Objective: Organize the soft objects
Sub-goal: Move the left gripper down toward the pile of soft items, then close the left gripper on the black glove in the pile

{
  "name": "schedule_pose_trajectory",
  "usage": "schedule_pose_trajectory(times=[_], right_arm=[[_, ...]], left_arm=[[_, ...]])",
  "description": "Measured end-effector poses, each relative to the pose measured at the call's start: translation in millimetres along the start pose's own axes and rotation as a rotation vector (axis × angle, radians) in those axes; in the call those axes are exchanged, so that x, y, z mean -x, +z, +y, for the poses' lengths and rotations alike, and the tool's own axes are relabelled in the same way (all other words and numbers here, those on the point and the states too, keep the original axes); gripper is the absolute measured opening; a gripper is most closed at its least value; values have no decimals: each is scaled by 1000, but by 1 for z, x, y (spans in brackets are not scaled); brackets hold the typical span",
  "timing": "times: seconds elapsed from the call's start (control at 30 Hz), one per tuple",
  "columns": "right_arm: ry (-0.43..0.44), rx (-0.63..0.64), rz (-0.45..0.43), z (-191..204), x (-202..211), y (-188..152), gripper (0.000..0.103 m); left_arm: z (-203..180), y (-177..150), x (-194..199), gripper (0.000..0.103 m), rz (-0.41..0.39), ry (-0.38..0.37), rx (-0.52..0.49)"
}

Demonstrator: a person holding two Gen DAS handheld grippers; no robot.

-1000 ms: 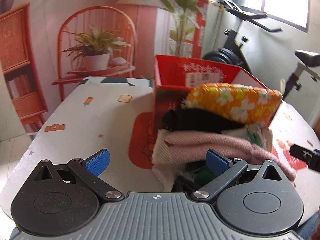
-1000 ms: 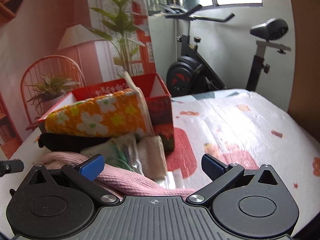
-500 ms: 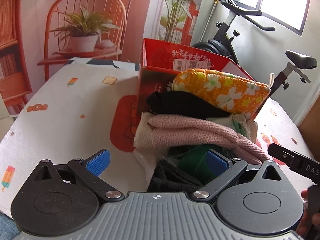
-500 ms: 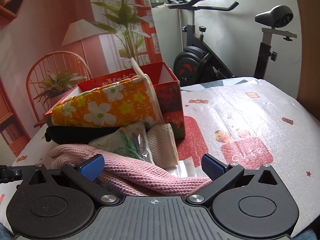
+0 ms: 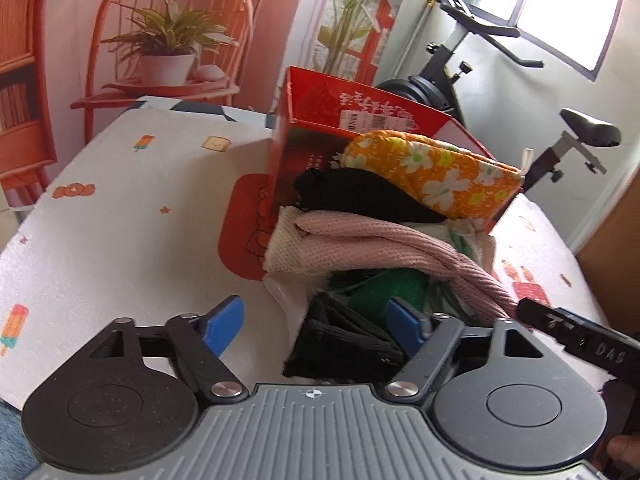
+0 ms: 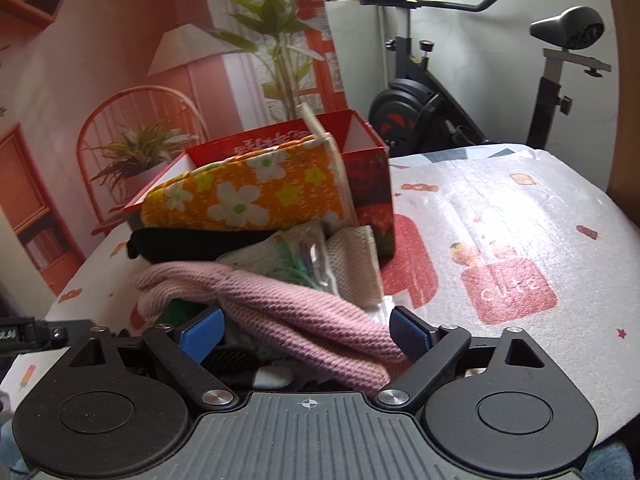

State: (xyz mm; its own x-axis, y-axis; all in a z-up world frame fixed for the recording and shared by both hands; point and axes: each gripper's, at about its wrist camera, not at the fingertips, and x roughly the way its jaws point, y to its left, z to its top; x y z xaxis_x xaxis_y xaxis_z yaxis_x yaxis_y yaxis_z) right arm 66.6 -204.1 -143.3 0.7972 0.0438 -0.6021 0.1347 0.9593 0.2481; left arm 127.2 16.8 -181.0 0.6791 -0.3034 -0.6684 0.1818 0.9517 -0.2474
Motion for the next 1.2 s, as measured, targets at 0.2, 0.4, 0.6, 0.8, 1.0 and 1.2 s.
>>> schedule_pose_trajectory(times=[0.2,0.4,0.6,0.8,1.0,1.2], right_arm=[[67,46,59,15,5,-11,82],[106,77,130,27,-5,-22,80],[120,71,177,25,-20,-28,79],[123,87,204,26,-32,-32,78],[127,72,211,23,-39,-33,72],[158,93,213,26,-37,-33,52]], left_arm=[[4,-6,-4,66,27,-78,24],[13,-12,-18,59,76,-124,78],[12,-15,-29,59,109,-128,67],[7,-17,-36,59,133,-141,34],[8,-19,-40,59,142,-151,44],[3,-20,-36,49,128,-145,16]])
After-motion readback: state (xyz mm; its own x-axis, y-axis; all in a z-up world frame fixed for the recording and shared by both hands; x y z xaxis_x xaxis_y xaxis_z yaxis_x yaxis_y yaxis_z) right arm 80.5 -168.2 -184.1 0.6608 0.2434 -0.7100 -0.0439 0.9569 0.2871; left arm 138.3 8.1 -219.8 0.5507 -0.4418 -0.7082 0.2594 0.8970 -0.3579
